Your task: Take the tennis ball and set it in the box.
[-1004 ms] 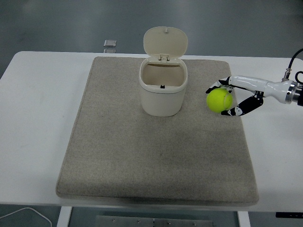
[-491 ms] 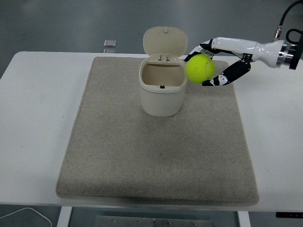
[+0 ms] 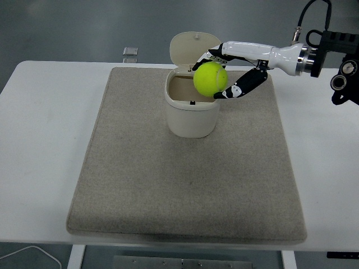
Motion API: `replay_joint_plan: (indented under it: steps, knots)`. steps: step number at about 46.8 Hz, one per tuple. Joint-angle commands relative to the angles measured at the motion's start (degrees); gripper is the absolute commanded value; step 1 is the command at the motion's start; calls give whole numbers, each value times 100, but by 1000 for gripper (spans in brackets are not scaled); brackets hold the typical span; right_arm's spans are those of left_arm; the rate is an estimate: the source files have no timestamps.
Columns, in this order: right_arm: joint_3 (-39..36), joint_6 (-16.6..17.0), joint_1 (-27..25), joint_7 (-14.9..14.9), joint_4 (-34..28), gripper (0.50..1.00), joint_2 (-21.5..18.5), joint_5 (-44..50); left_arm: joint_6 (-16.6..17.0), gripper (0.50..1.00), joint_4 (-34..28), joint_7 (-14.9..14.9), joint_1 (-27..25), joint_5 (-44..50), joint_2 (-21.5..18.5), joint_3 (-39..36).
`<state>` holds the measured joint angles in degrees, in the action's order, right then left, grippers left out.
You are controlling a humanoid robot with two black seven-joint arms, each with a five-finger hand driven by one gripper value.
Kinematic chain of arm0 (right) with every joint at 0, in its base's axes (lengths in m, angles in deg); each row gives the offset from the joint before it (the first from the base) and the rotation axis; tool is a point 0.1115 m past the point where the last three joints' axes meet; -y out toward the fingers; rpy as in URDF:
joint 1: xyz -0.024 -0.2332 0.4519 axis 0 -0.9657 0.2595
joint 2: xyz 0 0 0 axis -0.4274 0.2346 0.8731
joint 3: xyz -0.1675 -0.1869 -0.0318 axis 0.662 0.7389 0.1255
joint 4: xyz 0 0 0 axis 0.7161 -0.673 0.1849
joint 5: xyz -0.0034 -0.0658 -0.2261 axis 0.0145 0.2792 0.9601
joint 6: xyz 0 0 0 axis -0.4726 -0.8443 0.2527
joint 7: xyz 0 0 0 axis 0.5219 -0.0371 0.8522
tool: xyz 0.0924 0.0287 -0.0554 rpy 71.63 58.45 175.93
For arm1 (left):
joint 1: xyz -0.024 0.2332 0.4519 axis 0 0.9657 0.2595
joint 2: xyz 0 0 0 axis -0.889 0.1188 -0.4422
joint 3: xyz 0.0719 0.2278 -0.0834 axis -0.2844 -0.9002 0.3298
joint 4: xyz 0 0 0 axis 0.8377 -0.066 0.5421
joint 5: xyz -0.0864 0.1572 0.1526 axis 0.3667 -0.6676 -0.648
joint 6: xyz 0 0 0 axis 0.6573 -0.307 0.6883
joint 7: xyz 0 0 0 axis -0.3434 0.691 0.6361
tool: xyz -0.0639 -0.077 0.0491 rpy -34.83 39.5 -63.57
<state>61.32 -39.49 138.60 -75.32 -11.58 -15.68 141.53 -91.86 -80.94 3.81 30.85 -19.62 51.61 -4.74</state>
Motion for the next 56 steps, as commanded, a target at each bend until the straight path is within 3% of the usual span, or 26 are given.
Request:
replay_joint_plan:
  steps: [1,8,19,27,46,56]
  knots:
    - [0,-11,1,83,-66,500,-139,1,0,992,0,0,0,0,0,0]
    - [0,-46,-17,214,-101,504,-228,1,0,992,0,0,0,0,0,0]
    - [17,-222,-17,408,-163,582,-368,1,0,992,0,0,0,0,0,0]
    - [44,-222,-25,408,-163,711,-395,1,0,992,0,0,0,0,0,0]
    - [52,-222,-26,408,-189,823,-421,1,0,992,0,0,0,0,0,0]
    - [52,-213,-26,399,-189,858,-404,-122,0,992,0,0,0,0,0,0]
